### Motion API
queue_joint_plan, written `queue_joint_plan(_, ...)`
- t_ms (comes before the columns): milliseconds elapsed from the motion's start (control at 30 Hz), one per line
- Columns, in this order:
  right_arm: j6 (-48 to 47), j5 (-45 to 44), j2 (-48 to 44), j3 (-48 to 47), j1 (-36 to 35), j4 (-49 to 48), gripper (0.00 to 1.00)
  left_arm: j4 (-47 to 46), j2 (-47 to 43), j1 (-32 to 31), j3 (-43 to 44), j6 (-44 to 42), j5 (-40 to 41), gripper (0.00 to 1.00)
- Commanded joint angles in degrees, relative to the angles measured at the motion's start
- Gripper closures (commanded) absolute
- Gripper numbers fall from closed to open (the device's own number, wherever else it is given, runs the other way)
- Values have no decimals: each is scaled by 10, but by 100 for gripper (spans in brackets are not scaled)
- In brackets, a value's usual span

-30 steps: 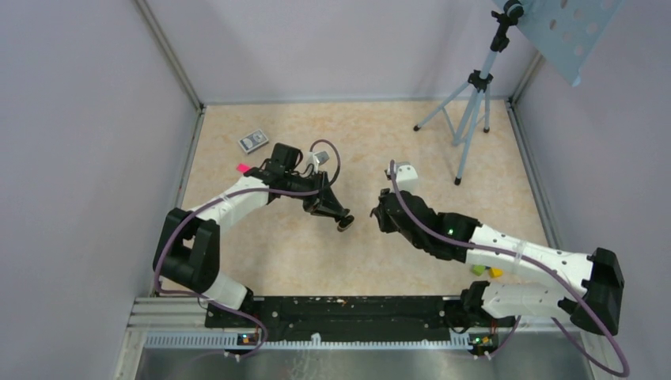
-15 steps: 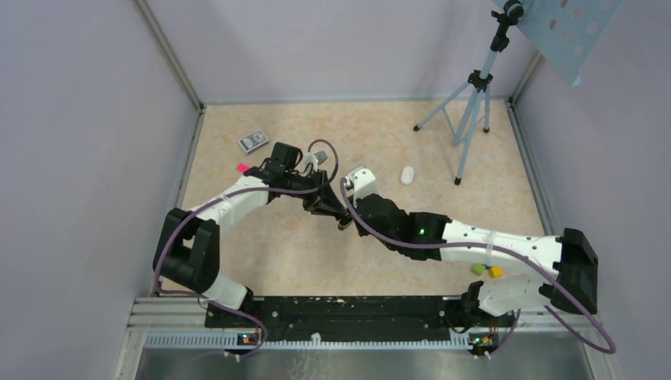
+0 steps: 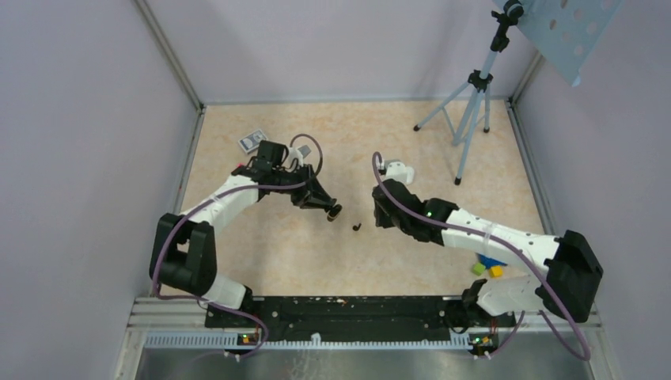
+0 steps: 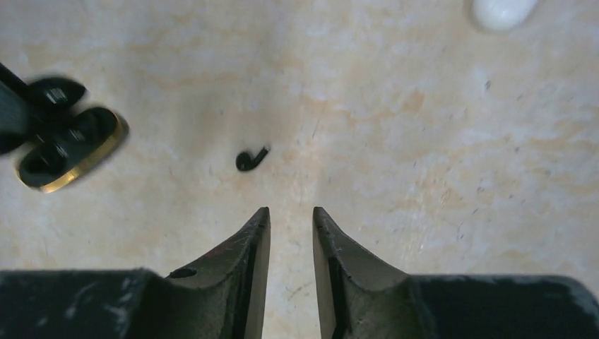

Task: Insert the wireless bluetooth earbuds into the charging case
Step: Pick up the left earbud from the center of the board.

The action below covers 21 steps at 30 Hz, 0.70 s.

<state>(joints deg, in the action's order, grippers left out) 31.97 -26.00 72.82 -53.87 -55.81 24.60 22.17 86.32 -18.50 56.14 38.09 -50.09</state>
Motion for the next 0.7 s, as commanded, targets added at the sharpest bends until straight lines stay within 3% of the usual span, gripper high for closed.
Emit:
queue_joint_plan(0, 75, 113, 16, 36, 3, 18, 70, 24, -51, 41, -1, -37, 34, 100)
queue_joint_plan(100, 35, 146, 50, 35, -2, -15, 67, 36, -71, 75, -4, -49, 42, 100)
queue_joint_plan(233, -92, 128, 108, -3, -28, -26, 66, 53, -88, 115, -13, -63, 31, 100)
queue_joint_plan(500, -333, 160, 142, 1, -35, -123, 66, 51, -117, 133, -36, -69, 55, 100)
queue_joint_plan(667, -391, 175, 171, -3, -35, -149, 66, 48, -112, 152, -46, -71, 50, 100)
